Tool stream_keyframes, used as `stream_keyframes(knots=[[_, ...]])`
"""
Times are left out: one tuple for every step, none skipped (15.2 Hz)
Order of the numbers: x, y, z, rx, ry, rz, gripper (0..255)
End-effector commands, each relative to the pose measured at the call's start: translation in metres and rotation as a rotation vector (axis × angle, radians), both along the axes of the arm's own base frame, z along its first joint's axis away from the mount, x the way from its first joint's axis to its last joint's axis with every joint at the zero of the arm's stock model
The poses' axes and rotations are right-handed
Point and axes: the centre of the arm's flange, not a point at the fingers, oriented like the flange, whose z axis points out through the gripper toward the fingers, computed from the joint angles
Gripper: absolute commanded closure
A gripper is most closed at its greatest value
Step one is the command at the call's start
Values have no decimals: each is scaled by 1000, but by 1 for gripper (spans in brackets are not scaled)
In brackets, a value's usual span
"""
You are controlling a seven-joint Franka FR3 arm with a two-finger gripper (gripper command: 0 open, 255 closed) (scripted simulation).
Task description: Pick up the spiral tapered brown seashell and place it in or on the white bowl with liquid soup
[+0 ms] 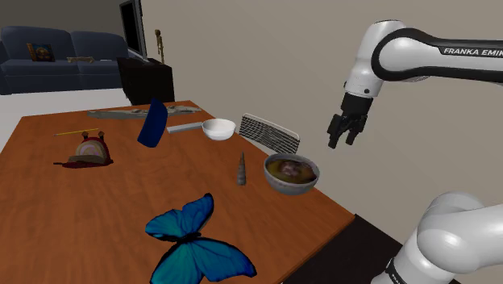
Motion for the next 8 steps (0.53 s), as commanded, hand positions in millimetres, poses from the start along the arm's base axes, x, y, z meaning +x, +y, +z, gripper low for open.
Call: stream_keyframes(knots=[[0,0,0,0,0,0,0],[-4,17,-3,-25,-29,-32,0],[-8,33,-7,-49,-58,-65,0],[-11,50,-11,-74,-86,-97,0],[-14,67,-15,-98,-115,-130,0],[-16,84,-21,-123,-144,-162,0],[-17,100,-26,-148,-173,-195,0],[-17,117,-32,-172,-202,-227,0]])
